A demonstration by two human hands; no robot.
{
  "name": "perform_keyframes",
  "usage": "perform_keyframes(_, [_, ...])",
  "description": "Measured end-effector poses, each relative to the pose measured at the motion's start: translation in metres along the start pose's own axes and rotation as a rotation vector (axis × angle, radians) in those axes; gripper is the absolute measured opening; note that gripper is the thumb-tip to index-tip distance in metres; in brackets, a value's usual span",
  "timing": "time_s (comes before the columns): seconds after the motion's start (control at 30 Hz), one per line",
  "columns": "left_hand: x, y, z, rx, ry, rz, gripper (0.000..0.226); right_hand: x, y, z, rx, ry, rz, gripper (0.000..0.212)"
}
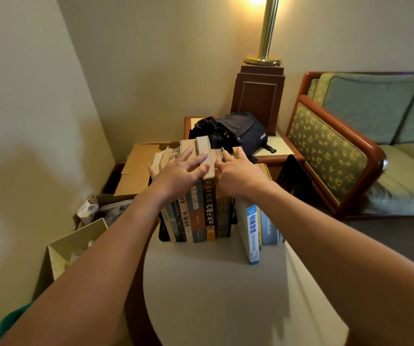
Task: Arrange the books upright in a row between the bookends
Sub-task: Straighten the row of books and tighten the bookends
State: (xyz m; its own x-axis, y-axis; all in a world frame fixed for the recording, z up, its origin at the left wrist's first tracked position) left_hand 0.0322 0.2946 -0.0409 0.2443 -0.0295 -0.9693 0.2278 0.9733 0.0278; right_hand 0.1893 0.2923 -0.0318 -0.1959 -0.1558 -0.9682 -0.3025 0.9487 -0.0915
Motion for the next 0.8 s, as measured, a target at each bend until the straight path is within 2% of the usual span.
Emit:
perform_keyframes(0.07, [-0.003,-0.001,0.001,-0.01,0.0,0.019,0.046,-0.012,-0.018,0.004,0.044,0.365,0.094,0.051])
perform_keyframes(0.1, [-0.005,-0.001,0.003,-0.016,0.01,0.041,0.046,-0.014,-0.032,0.01,0.025,0.516,0.213,0.051])
perform_keyframes(0.2, [-0.012,0.001,0.014,0.006,0.05,0.089,0.045,0.004,-0.091,0.03,-0.058,0.679,0.705,0.053])
perform_keyframes(0.27, [-0.014,0.006,0.028,0.06,0.067,0.074,0.051,0.037,-0.125,0.045,-0.007,0.742,0.872,0.062])
perform_keyframes(0.33, [-0.014,0.014,0.046,0.114,0.086,0.042,0.057,0.077,-0.141,0.057,0.056,0.826,0.841,0.079])
perform_keyframes(0.47, [-0.01,0.044,0.067,0.125,0.113,-0.084,0.056,0.13,-0.14,0.08,0.145,0.939,0.622,0.123])
perform_keyframes(0.53, [-0.006,0.057,0.07,0.126,0.191,-0.14,0.055,0.147,-0.133,0.094,0.214,0.951,0.522,0.137])
perform_keyframes(0.7, [-0.001,0.072,0.073,0.13,0.321,-0.165,0.055,0.162,-0.117,0.116,0.291,1.068,0.377,0.151])
perform_keyframes(0.8, [0.0,0.071,0.073,0.115,0.319,-0.149,0.056,0.164,-0.108,0.119,0.265,1.06,0.379,0.153])
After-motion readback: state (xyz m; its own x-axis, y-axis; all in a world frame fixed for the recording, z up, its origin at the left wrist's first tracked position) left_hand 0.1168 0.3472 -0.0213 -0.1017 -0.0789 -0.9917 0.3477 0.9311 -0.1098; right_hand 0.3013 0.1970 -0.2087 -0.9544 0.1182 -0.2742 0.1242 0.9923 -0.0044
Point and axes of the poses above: each hand's wrist, its own y-axis towards the middle knuckle, its own x-axis out of the palm, z = x × y, the point moved 3 cm from there along y, towards the middle knuckle, and after that the axes turned 14 degrees about y, right-handed, at the moved point
